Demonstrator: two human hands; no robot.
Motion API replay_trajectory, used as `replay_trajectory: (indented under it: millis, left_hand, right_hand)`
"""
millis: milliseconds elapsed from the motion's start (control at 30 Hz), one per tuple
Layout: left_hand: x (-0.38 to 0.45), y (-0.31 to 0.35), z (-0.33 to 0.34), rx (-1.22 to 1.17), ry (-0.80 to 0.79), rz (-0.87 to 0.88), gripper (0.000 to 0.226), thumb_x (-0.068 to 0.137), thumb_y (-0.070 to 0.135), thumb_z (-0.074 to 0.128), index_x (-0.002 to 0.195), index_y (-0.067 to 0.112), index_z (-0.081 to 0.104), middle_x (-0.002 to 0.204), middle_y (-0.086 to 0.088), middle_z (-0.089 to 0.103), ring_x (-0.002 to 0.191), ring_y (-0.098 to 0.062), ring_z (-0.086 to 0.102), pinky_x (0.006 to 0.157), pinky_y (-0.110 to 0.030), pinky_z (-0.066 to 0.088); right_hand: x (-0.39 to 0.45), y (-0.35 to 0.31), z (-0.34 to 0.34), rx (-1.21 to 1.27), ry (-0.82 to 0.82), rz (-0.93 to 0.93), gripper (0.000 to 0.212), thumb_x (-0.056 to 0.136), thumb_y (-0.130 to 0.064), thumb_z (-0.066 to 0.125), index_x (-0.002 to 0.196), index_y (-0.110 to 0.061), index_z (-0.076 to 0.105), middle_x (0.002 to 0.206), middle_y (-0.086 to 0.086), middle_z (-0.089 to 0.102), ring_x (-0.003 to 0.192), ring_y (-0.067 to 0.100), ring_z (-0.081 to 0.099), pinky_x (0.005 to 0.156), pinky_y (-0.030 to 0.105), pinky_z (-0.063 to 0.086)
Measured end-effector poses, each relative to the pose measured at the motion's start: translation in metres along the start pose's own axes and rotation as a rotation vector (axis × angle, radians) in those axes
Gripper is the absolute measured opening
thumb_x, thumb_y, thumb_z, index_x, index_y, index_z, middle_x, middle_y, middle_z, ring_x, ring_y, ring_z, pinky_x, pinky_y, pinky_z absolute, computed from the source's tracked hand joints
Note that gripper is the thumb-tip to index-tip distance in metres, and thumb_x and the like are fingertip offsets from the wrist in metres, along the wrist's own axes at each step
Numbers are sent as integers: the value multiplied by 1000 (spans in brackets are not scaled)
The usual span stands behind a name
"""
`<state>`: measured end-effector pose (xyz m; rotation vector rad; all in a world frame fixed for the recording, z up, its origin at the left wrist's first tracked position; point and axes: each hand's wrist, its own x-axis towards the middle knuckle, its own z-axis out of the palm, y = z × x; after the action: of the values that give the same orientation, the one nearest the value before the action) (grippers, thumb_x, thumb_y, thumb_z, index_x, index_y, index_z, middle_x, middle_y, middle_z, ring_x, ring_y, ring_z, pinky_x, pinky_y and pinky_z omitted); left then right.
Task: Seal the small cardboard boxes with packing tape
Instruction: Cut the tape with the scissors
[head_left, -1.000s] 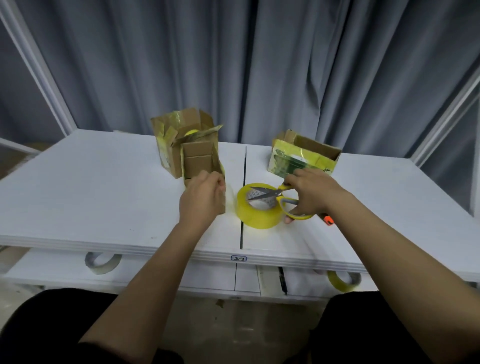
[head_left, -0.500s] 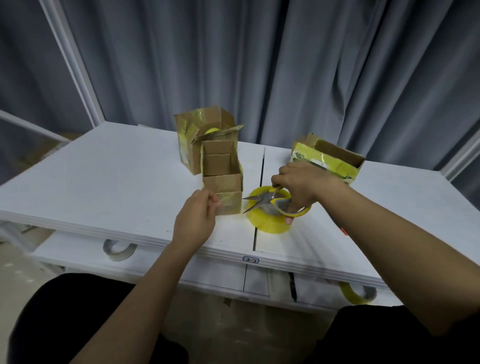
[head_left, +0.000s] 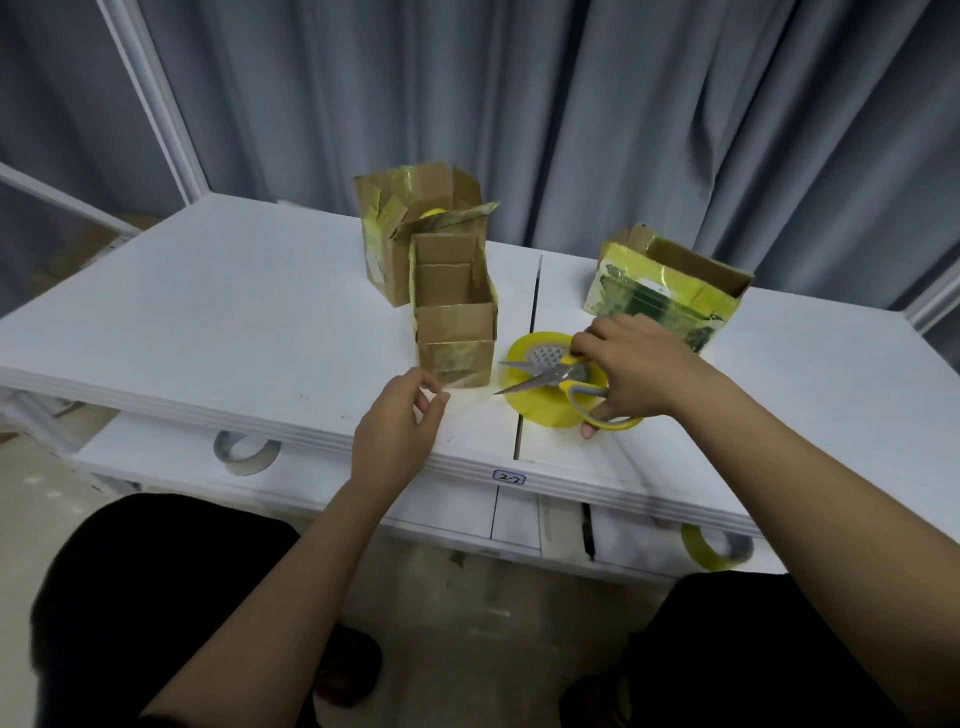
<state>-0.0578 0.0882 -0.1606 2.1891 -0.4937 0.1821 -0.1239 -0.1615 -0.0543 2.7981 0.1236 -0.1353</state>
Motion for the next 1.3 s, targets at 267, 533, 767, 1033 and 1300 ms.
replay_trajectory:
  millis: [267,533,767,1033,1300]
  left_hand:
    - [-11,-5,3,65,-45,62,7,96,30,52,92,25,50,87,6,53,68,-9,50,55,-24,41]
    - [7,-5,-11,276,-59,232,14,97,26,51,94,13,56,90,-3,57,71,-21,53,59,-31,43]
    - [29,-2,-25,293,-65,356,12,94,19,56,93,8,60,84,-6,57,67,-17,47,57,-26,34]
    - [43,1,-29,283,-85,362,8,94,19,56,91,11,58,85,-3,55,68,-21,50,58,-33,41]
    - [49,3,-31,298,-90,401,9,93,18,58,88,11,58,81,-3,55,65,-21,48,55,-31,37]
  right_hand:
    - [25,-5,-21,-189,2,-121,73,73,-58,67,132,-21,43,127,6,48,114,25,43,89,32,31]
    - [55,-4,-38,-409,-15,-243,65,79,-49,65,134,-23,41,132,6,44,118,25,42,95,32,33]
    - [81,-2,-46,-464,-44,-341,66,79,-50,67,135,-25,41,130,5,47,116,24,42,92,32,35]
    - [97,2,-34,-383,-63,-403,60,78,-51,67,130,-27,47,124,3,52,112,23,45,90,32,38]
    - [105,4,-25,-322,-80,-413,50,80,-50,65,123,-27,52,115,1,57,109,22,48,90,33,40]
